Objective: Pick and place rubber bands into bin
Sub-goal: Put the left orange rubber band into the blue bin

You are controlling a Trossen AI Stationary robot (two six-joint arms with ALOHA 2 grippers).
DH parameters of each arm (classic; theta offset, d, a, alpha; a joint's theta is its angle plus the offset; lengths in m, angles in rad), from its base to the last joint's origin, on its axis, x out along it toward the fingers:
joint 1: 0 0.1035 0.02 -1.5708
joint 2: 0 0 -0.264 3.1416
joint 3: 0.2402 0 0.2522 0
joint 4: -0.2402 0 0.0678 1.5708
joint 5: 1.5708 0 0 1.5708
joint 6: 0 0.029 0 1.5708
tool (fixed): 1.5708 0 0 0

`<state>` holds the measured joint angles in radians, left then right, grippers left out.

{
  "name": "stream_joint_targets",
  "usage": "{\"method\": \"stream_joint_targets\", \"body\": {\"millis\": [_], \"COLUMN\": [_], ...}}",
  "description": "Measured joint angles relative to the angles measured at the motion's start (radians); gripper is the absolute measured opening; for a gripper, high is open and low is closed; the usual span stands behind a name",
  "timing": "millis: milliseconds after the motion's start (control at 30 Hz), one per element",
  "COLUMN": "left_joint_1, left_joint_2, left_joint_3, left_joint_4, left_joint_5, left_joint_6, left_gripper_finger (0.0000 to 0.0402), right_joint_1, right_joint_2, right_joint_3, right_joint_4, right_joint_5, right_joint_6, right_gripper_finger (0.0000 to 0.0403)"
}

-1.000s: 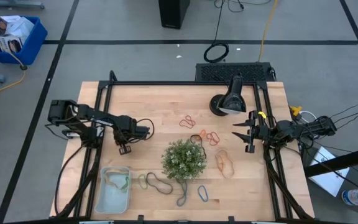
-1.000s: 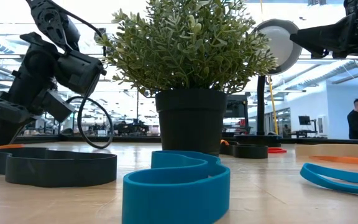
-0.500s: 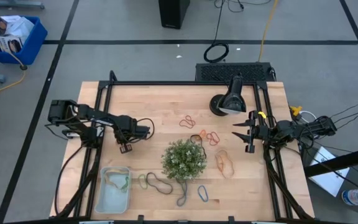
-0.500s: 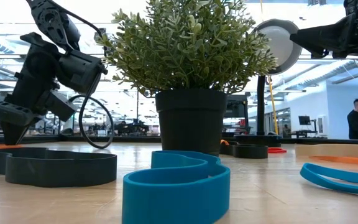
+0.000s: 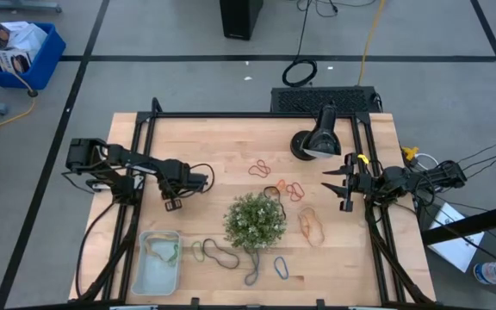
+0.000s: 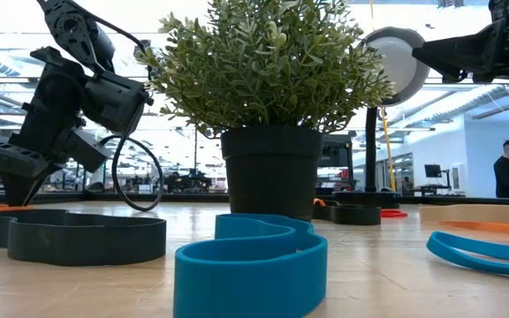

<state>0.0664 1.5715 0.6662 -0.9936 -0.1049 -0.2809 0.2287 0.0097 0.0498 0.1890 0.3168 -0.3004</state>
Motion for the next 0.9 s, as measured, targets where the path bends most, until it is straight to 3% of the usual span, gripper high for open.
{"method": "stream_joint_targets", "body": {"millis": [433,900], "left_joint_1": [-0.098,-0.214], "left_joint_2": [0.0,0.002], "left_joint_3": [0.002,0.011], "left_joint_4": [0.007,0.003], "left_joint_5": [0.023,-0.052], "left_joint_6": [0.008,-0.039], "left_gripper_finger": [0.009,0.009], "right_joint_1": [0.0,0.0], "right_joint_2": [0.0,0.0], "right_joint_3": [0.0,0.0], "right_joint_4": [0.0,-0.016], "right_joint_5": [0.0,0.0], "right_joint_6": [0.0,-0.008], "right_gripper_finger": [0.0146,0.0146]}}
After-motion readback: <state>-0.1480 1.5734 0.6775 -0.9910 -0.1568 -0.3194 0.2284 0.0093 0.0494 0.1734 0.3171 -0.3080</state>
